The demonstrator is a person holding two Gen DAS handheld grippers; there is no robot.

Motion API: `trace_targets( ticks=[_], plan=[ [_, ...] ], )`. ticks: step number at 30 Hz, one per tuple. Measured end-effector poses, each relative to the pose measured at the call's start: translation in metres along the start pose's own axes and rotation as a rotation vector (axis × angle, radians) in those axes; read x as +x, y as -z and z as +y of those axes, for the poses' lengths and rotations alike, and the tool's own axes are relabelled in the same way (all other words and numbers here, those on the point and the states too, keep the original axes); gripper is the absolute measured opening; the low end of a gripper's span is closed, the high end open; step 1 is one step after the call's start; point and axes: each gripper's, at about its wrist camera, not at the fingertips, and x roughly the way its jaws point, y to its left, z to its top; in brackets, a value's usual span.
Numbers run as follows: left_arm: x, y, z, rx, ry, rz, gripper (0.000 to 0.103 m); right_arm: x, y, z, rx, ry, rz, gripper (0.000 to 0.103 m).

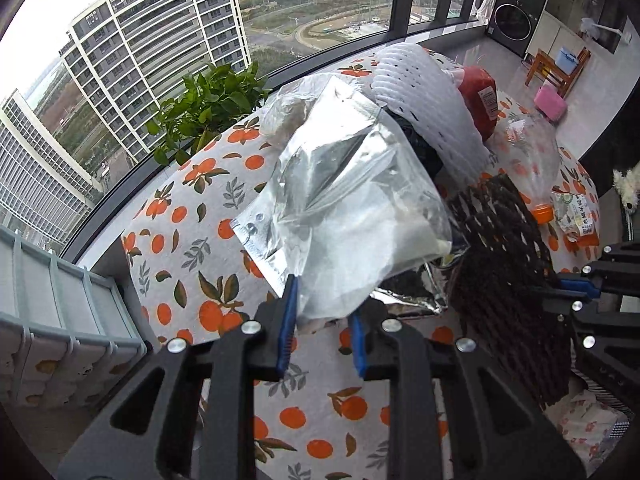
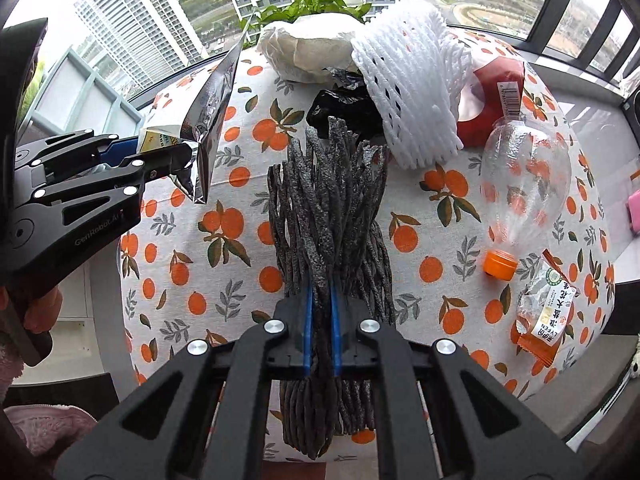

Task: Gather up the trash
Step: 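Carry the foil bag and black net over the bin and release both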

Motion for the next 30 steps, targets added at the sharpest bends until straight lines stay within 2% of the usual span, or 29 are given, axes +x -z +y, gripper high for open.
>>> trace_targets(
  ticks=[8, 18, 24, 30],
  plan=[
    [-0.056, 0.062, 0.084, -0.197, -0.078, -0.011, 0.024, -0.014, -0.023, 0.086, -0.127, -0.063, -0.033, 0.007],
    [-0.12, 0.176, 0.205, -0.511, -0.23, 0.007, 0.024, -0.008, -0.047, 0.238, -0.394, -0.183, -0.043, 0.007],
    [-0.145, 0.248, 0.257, -0.67, -0.299, 0.027, 0.024, 0.011, -0.048, 0.337, -0.547, -0.25, -0.025, 0.007],
    [-0.146, 0.316, 0.297, -0.805, -0.329, 0.058, 0.024, 0.05, -0.041, 0.431, -0.663, -0.307, 0.002, 0.007]
  ],
)
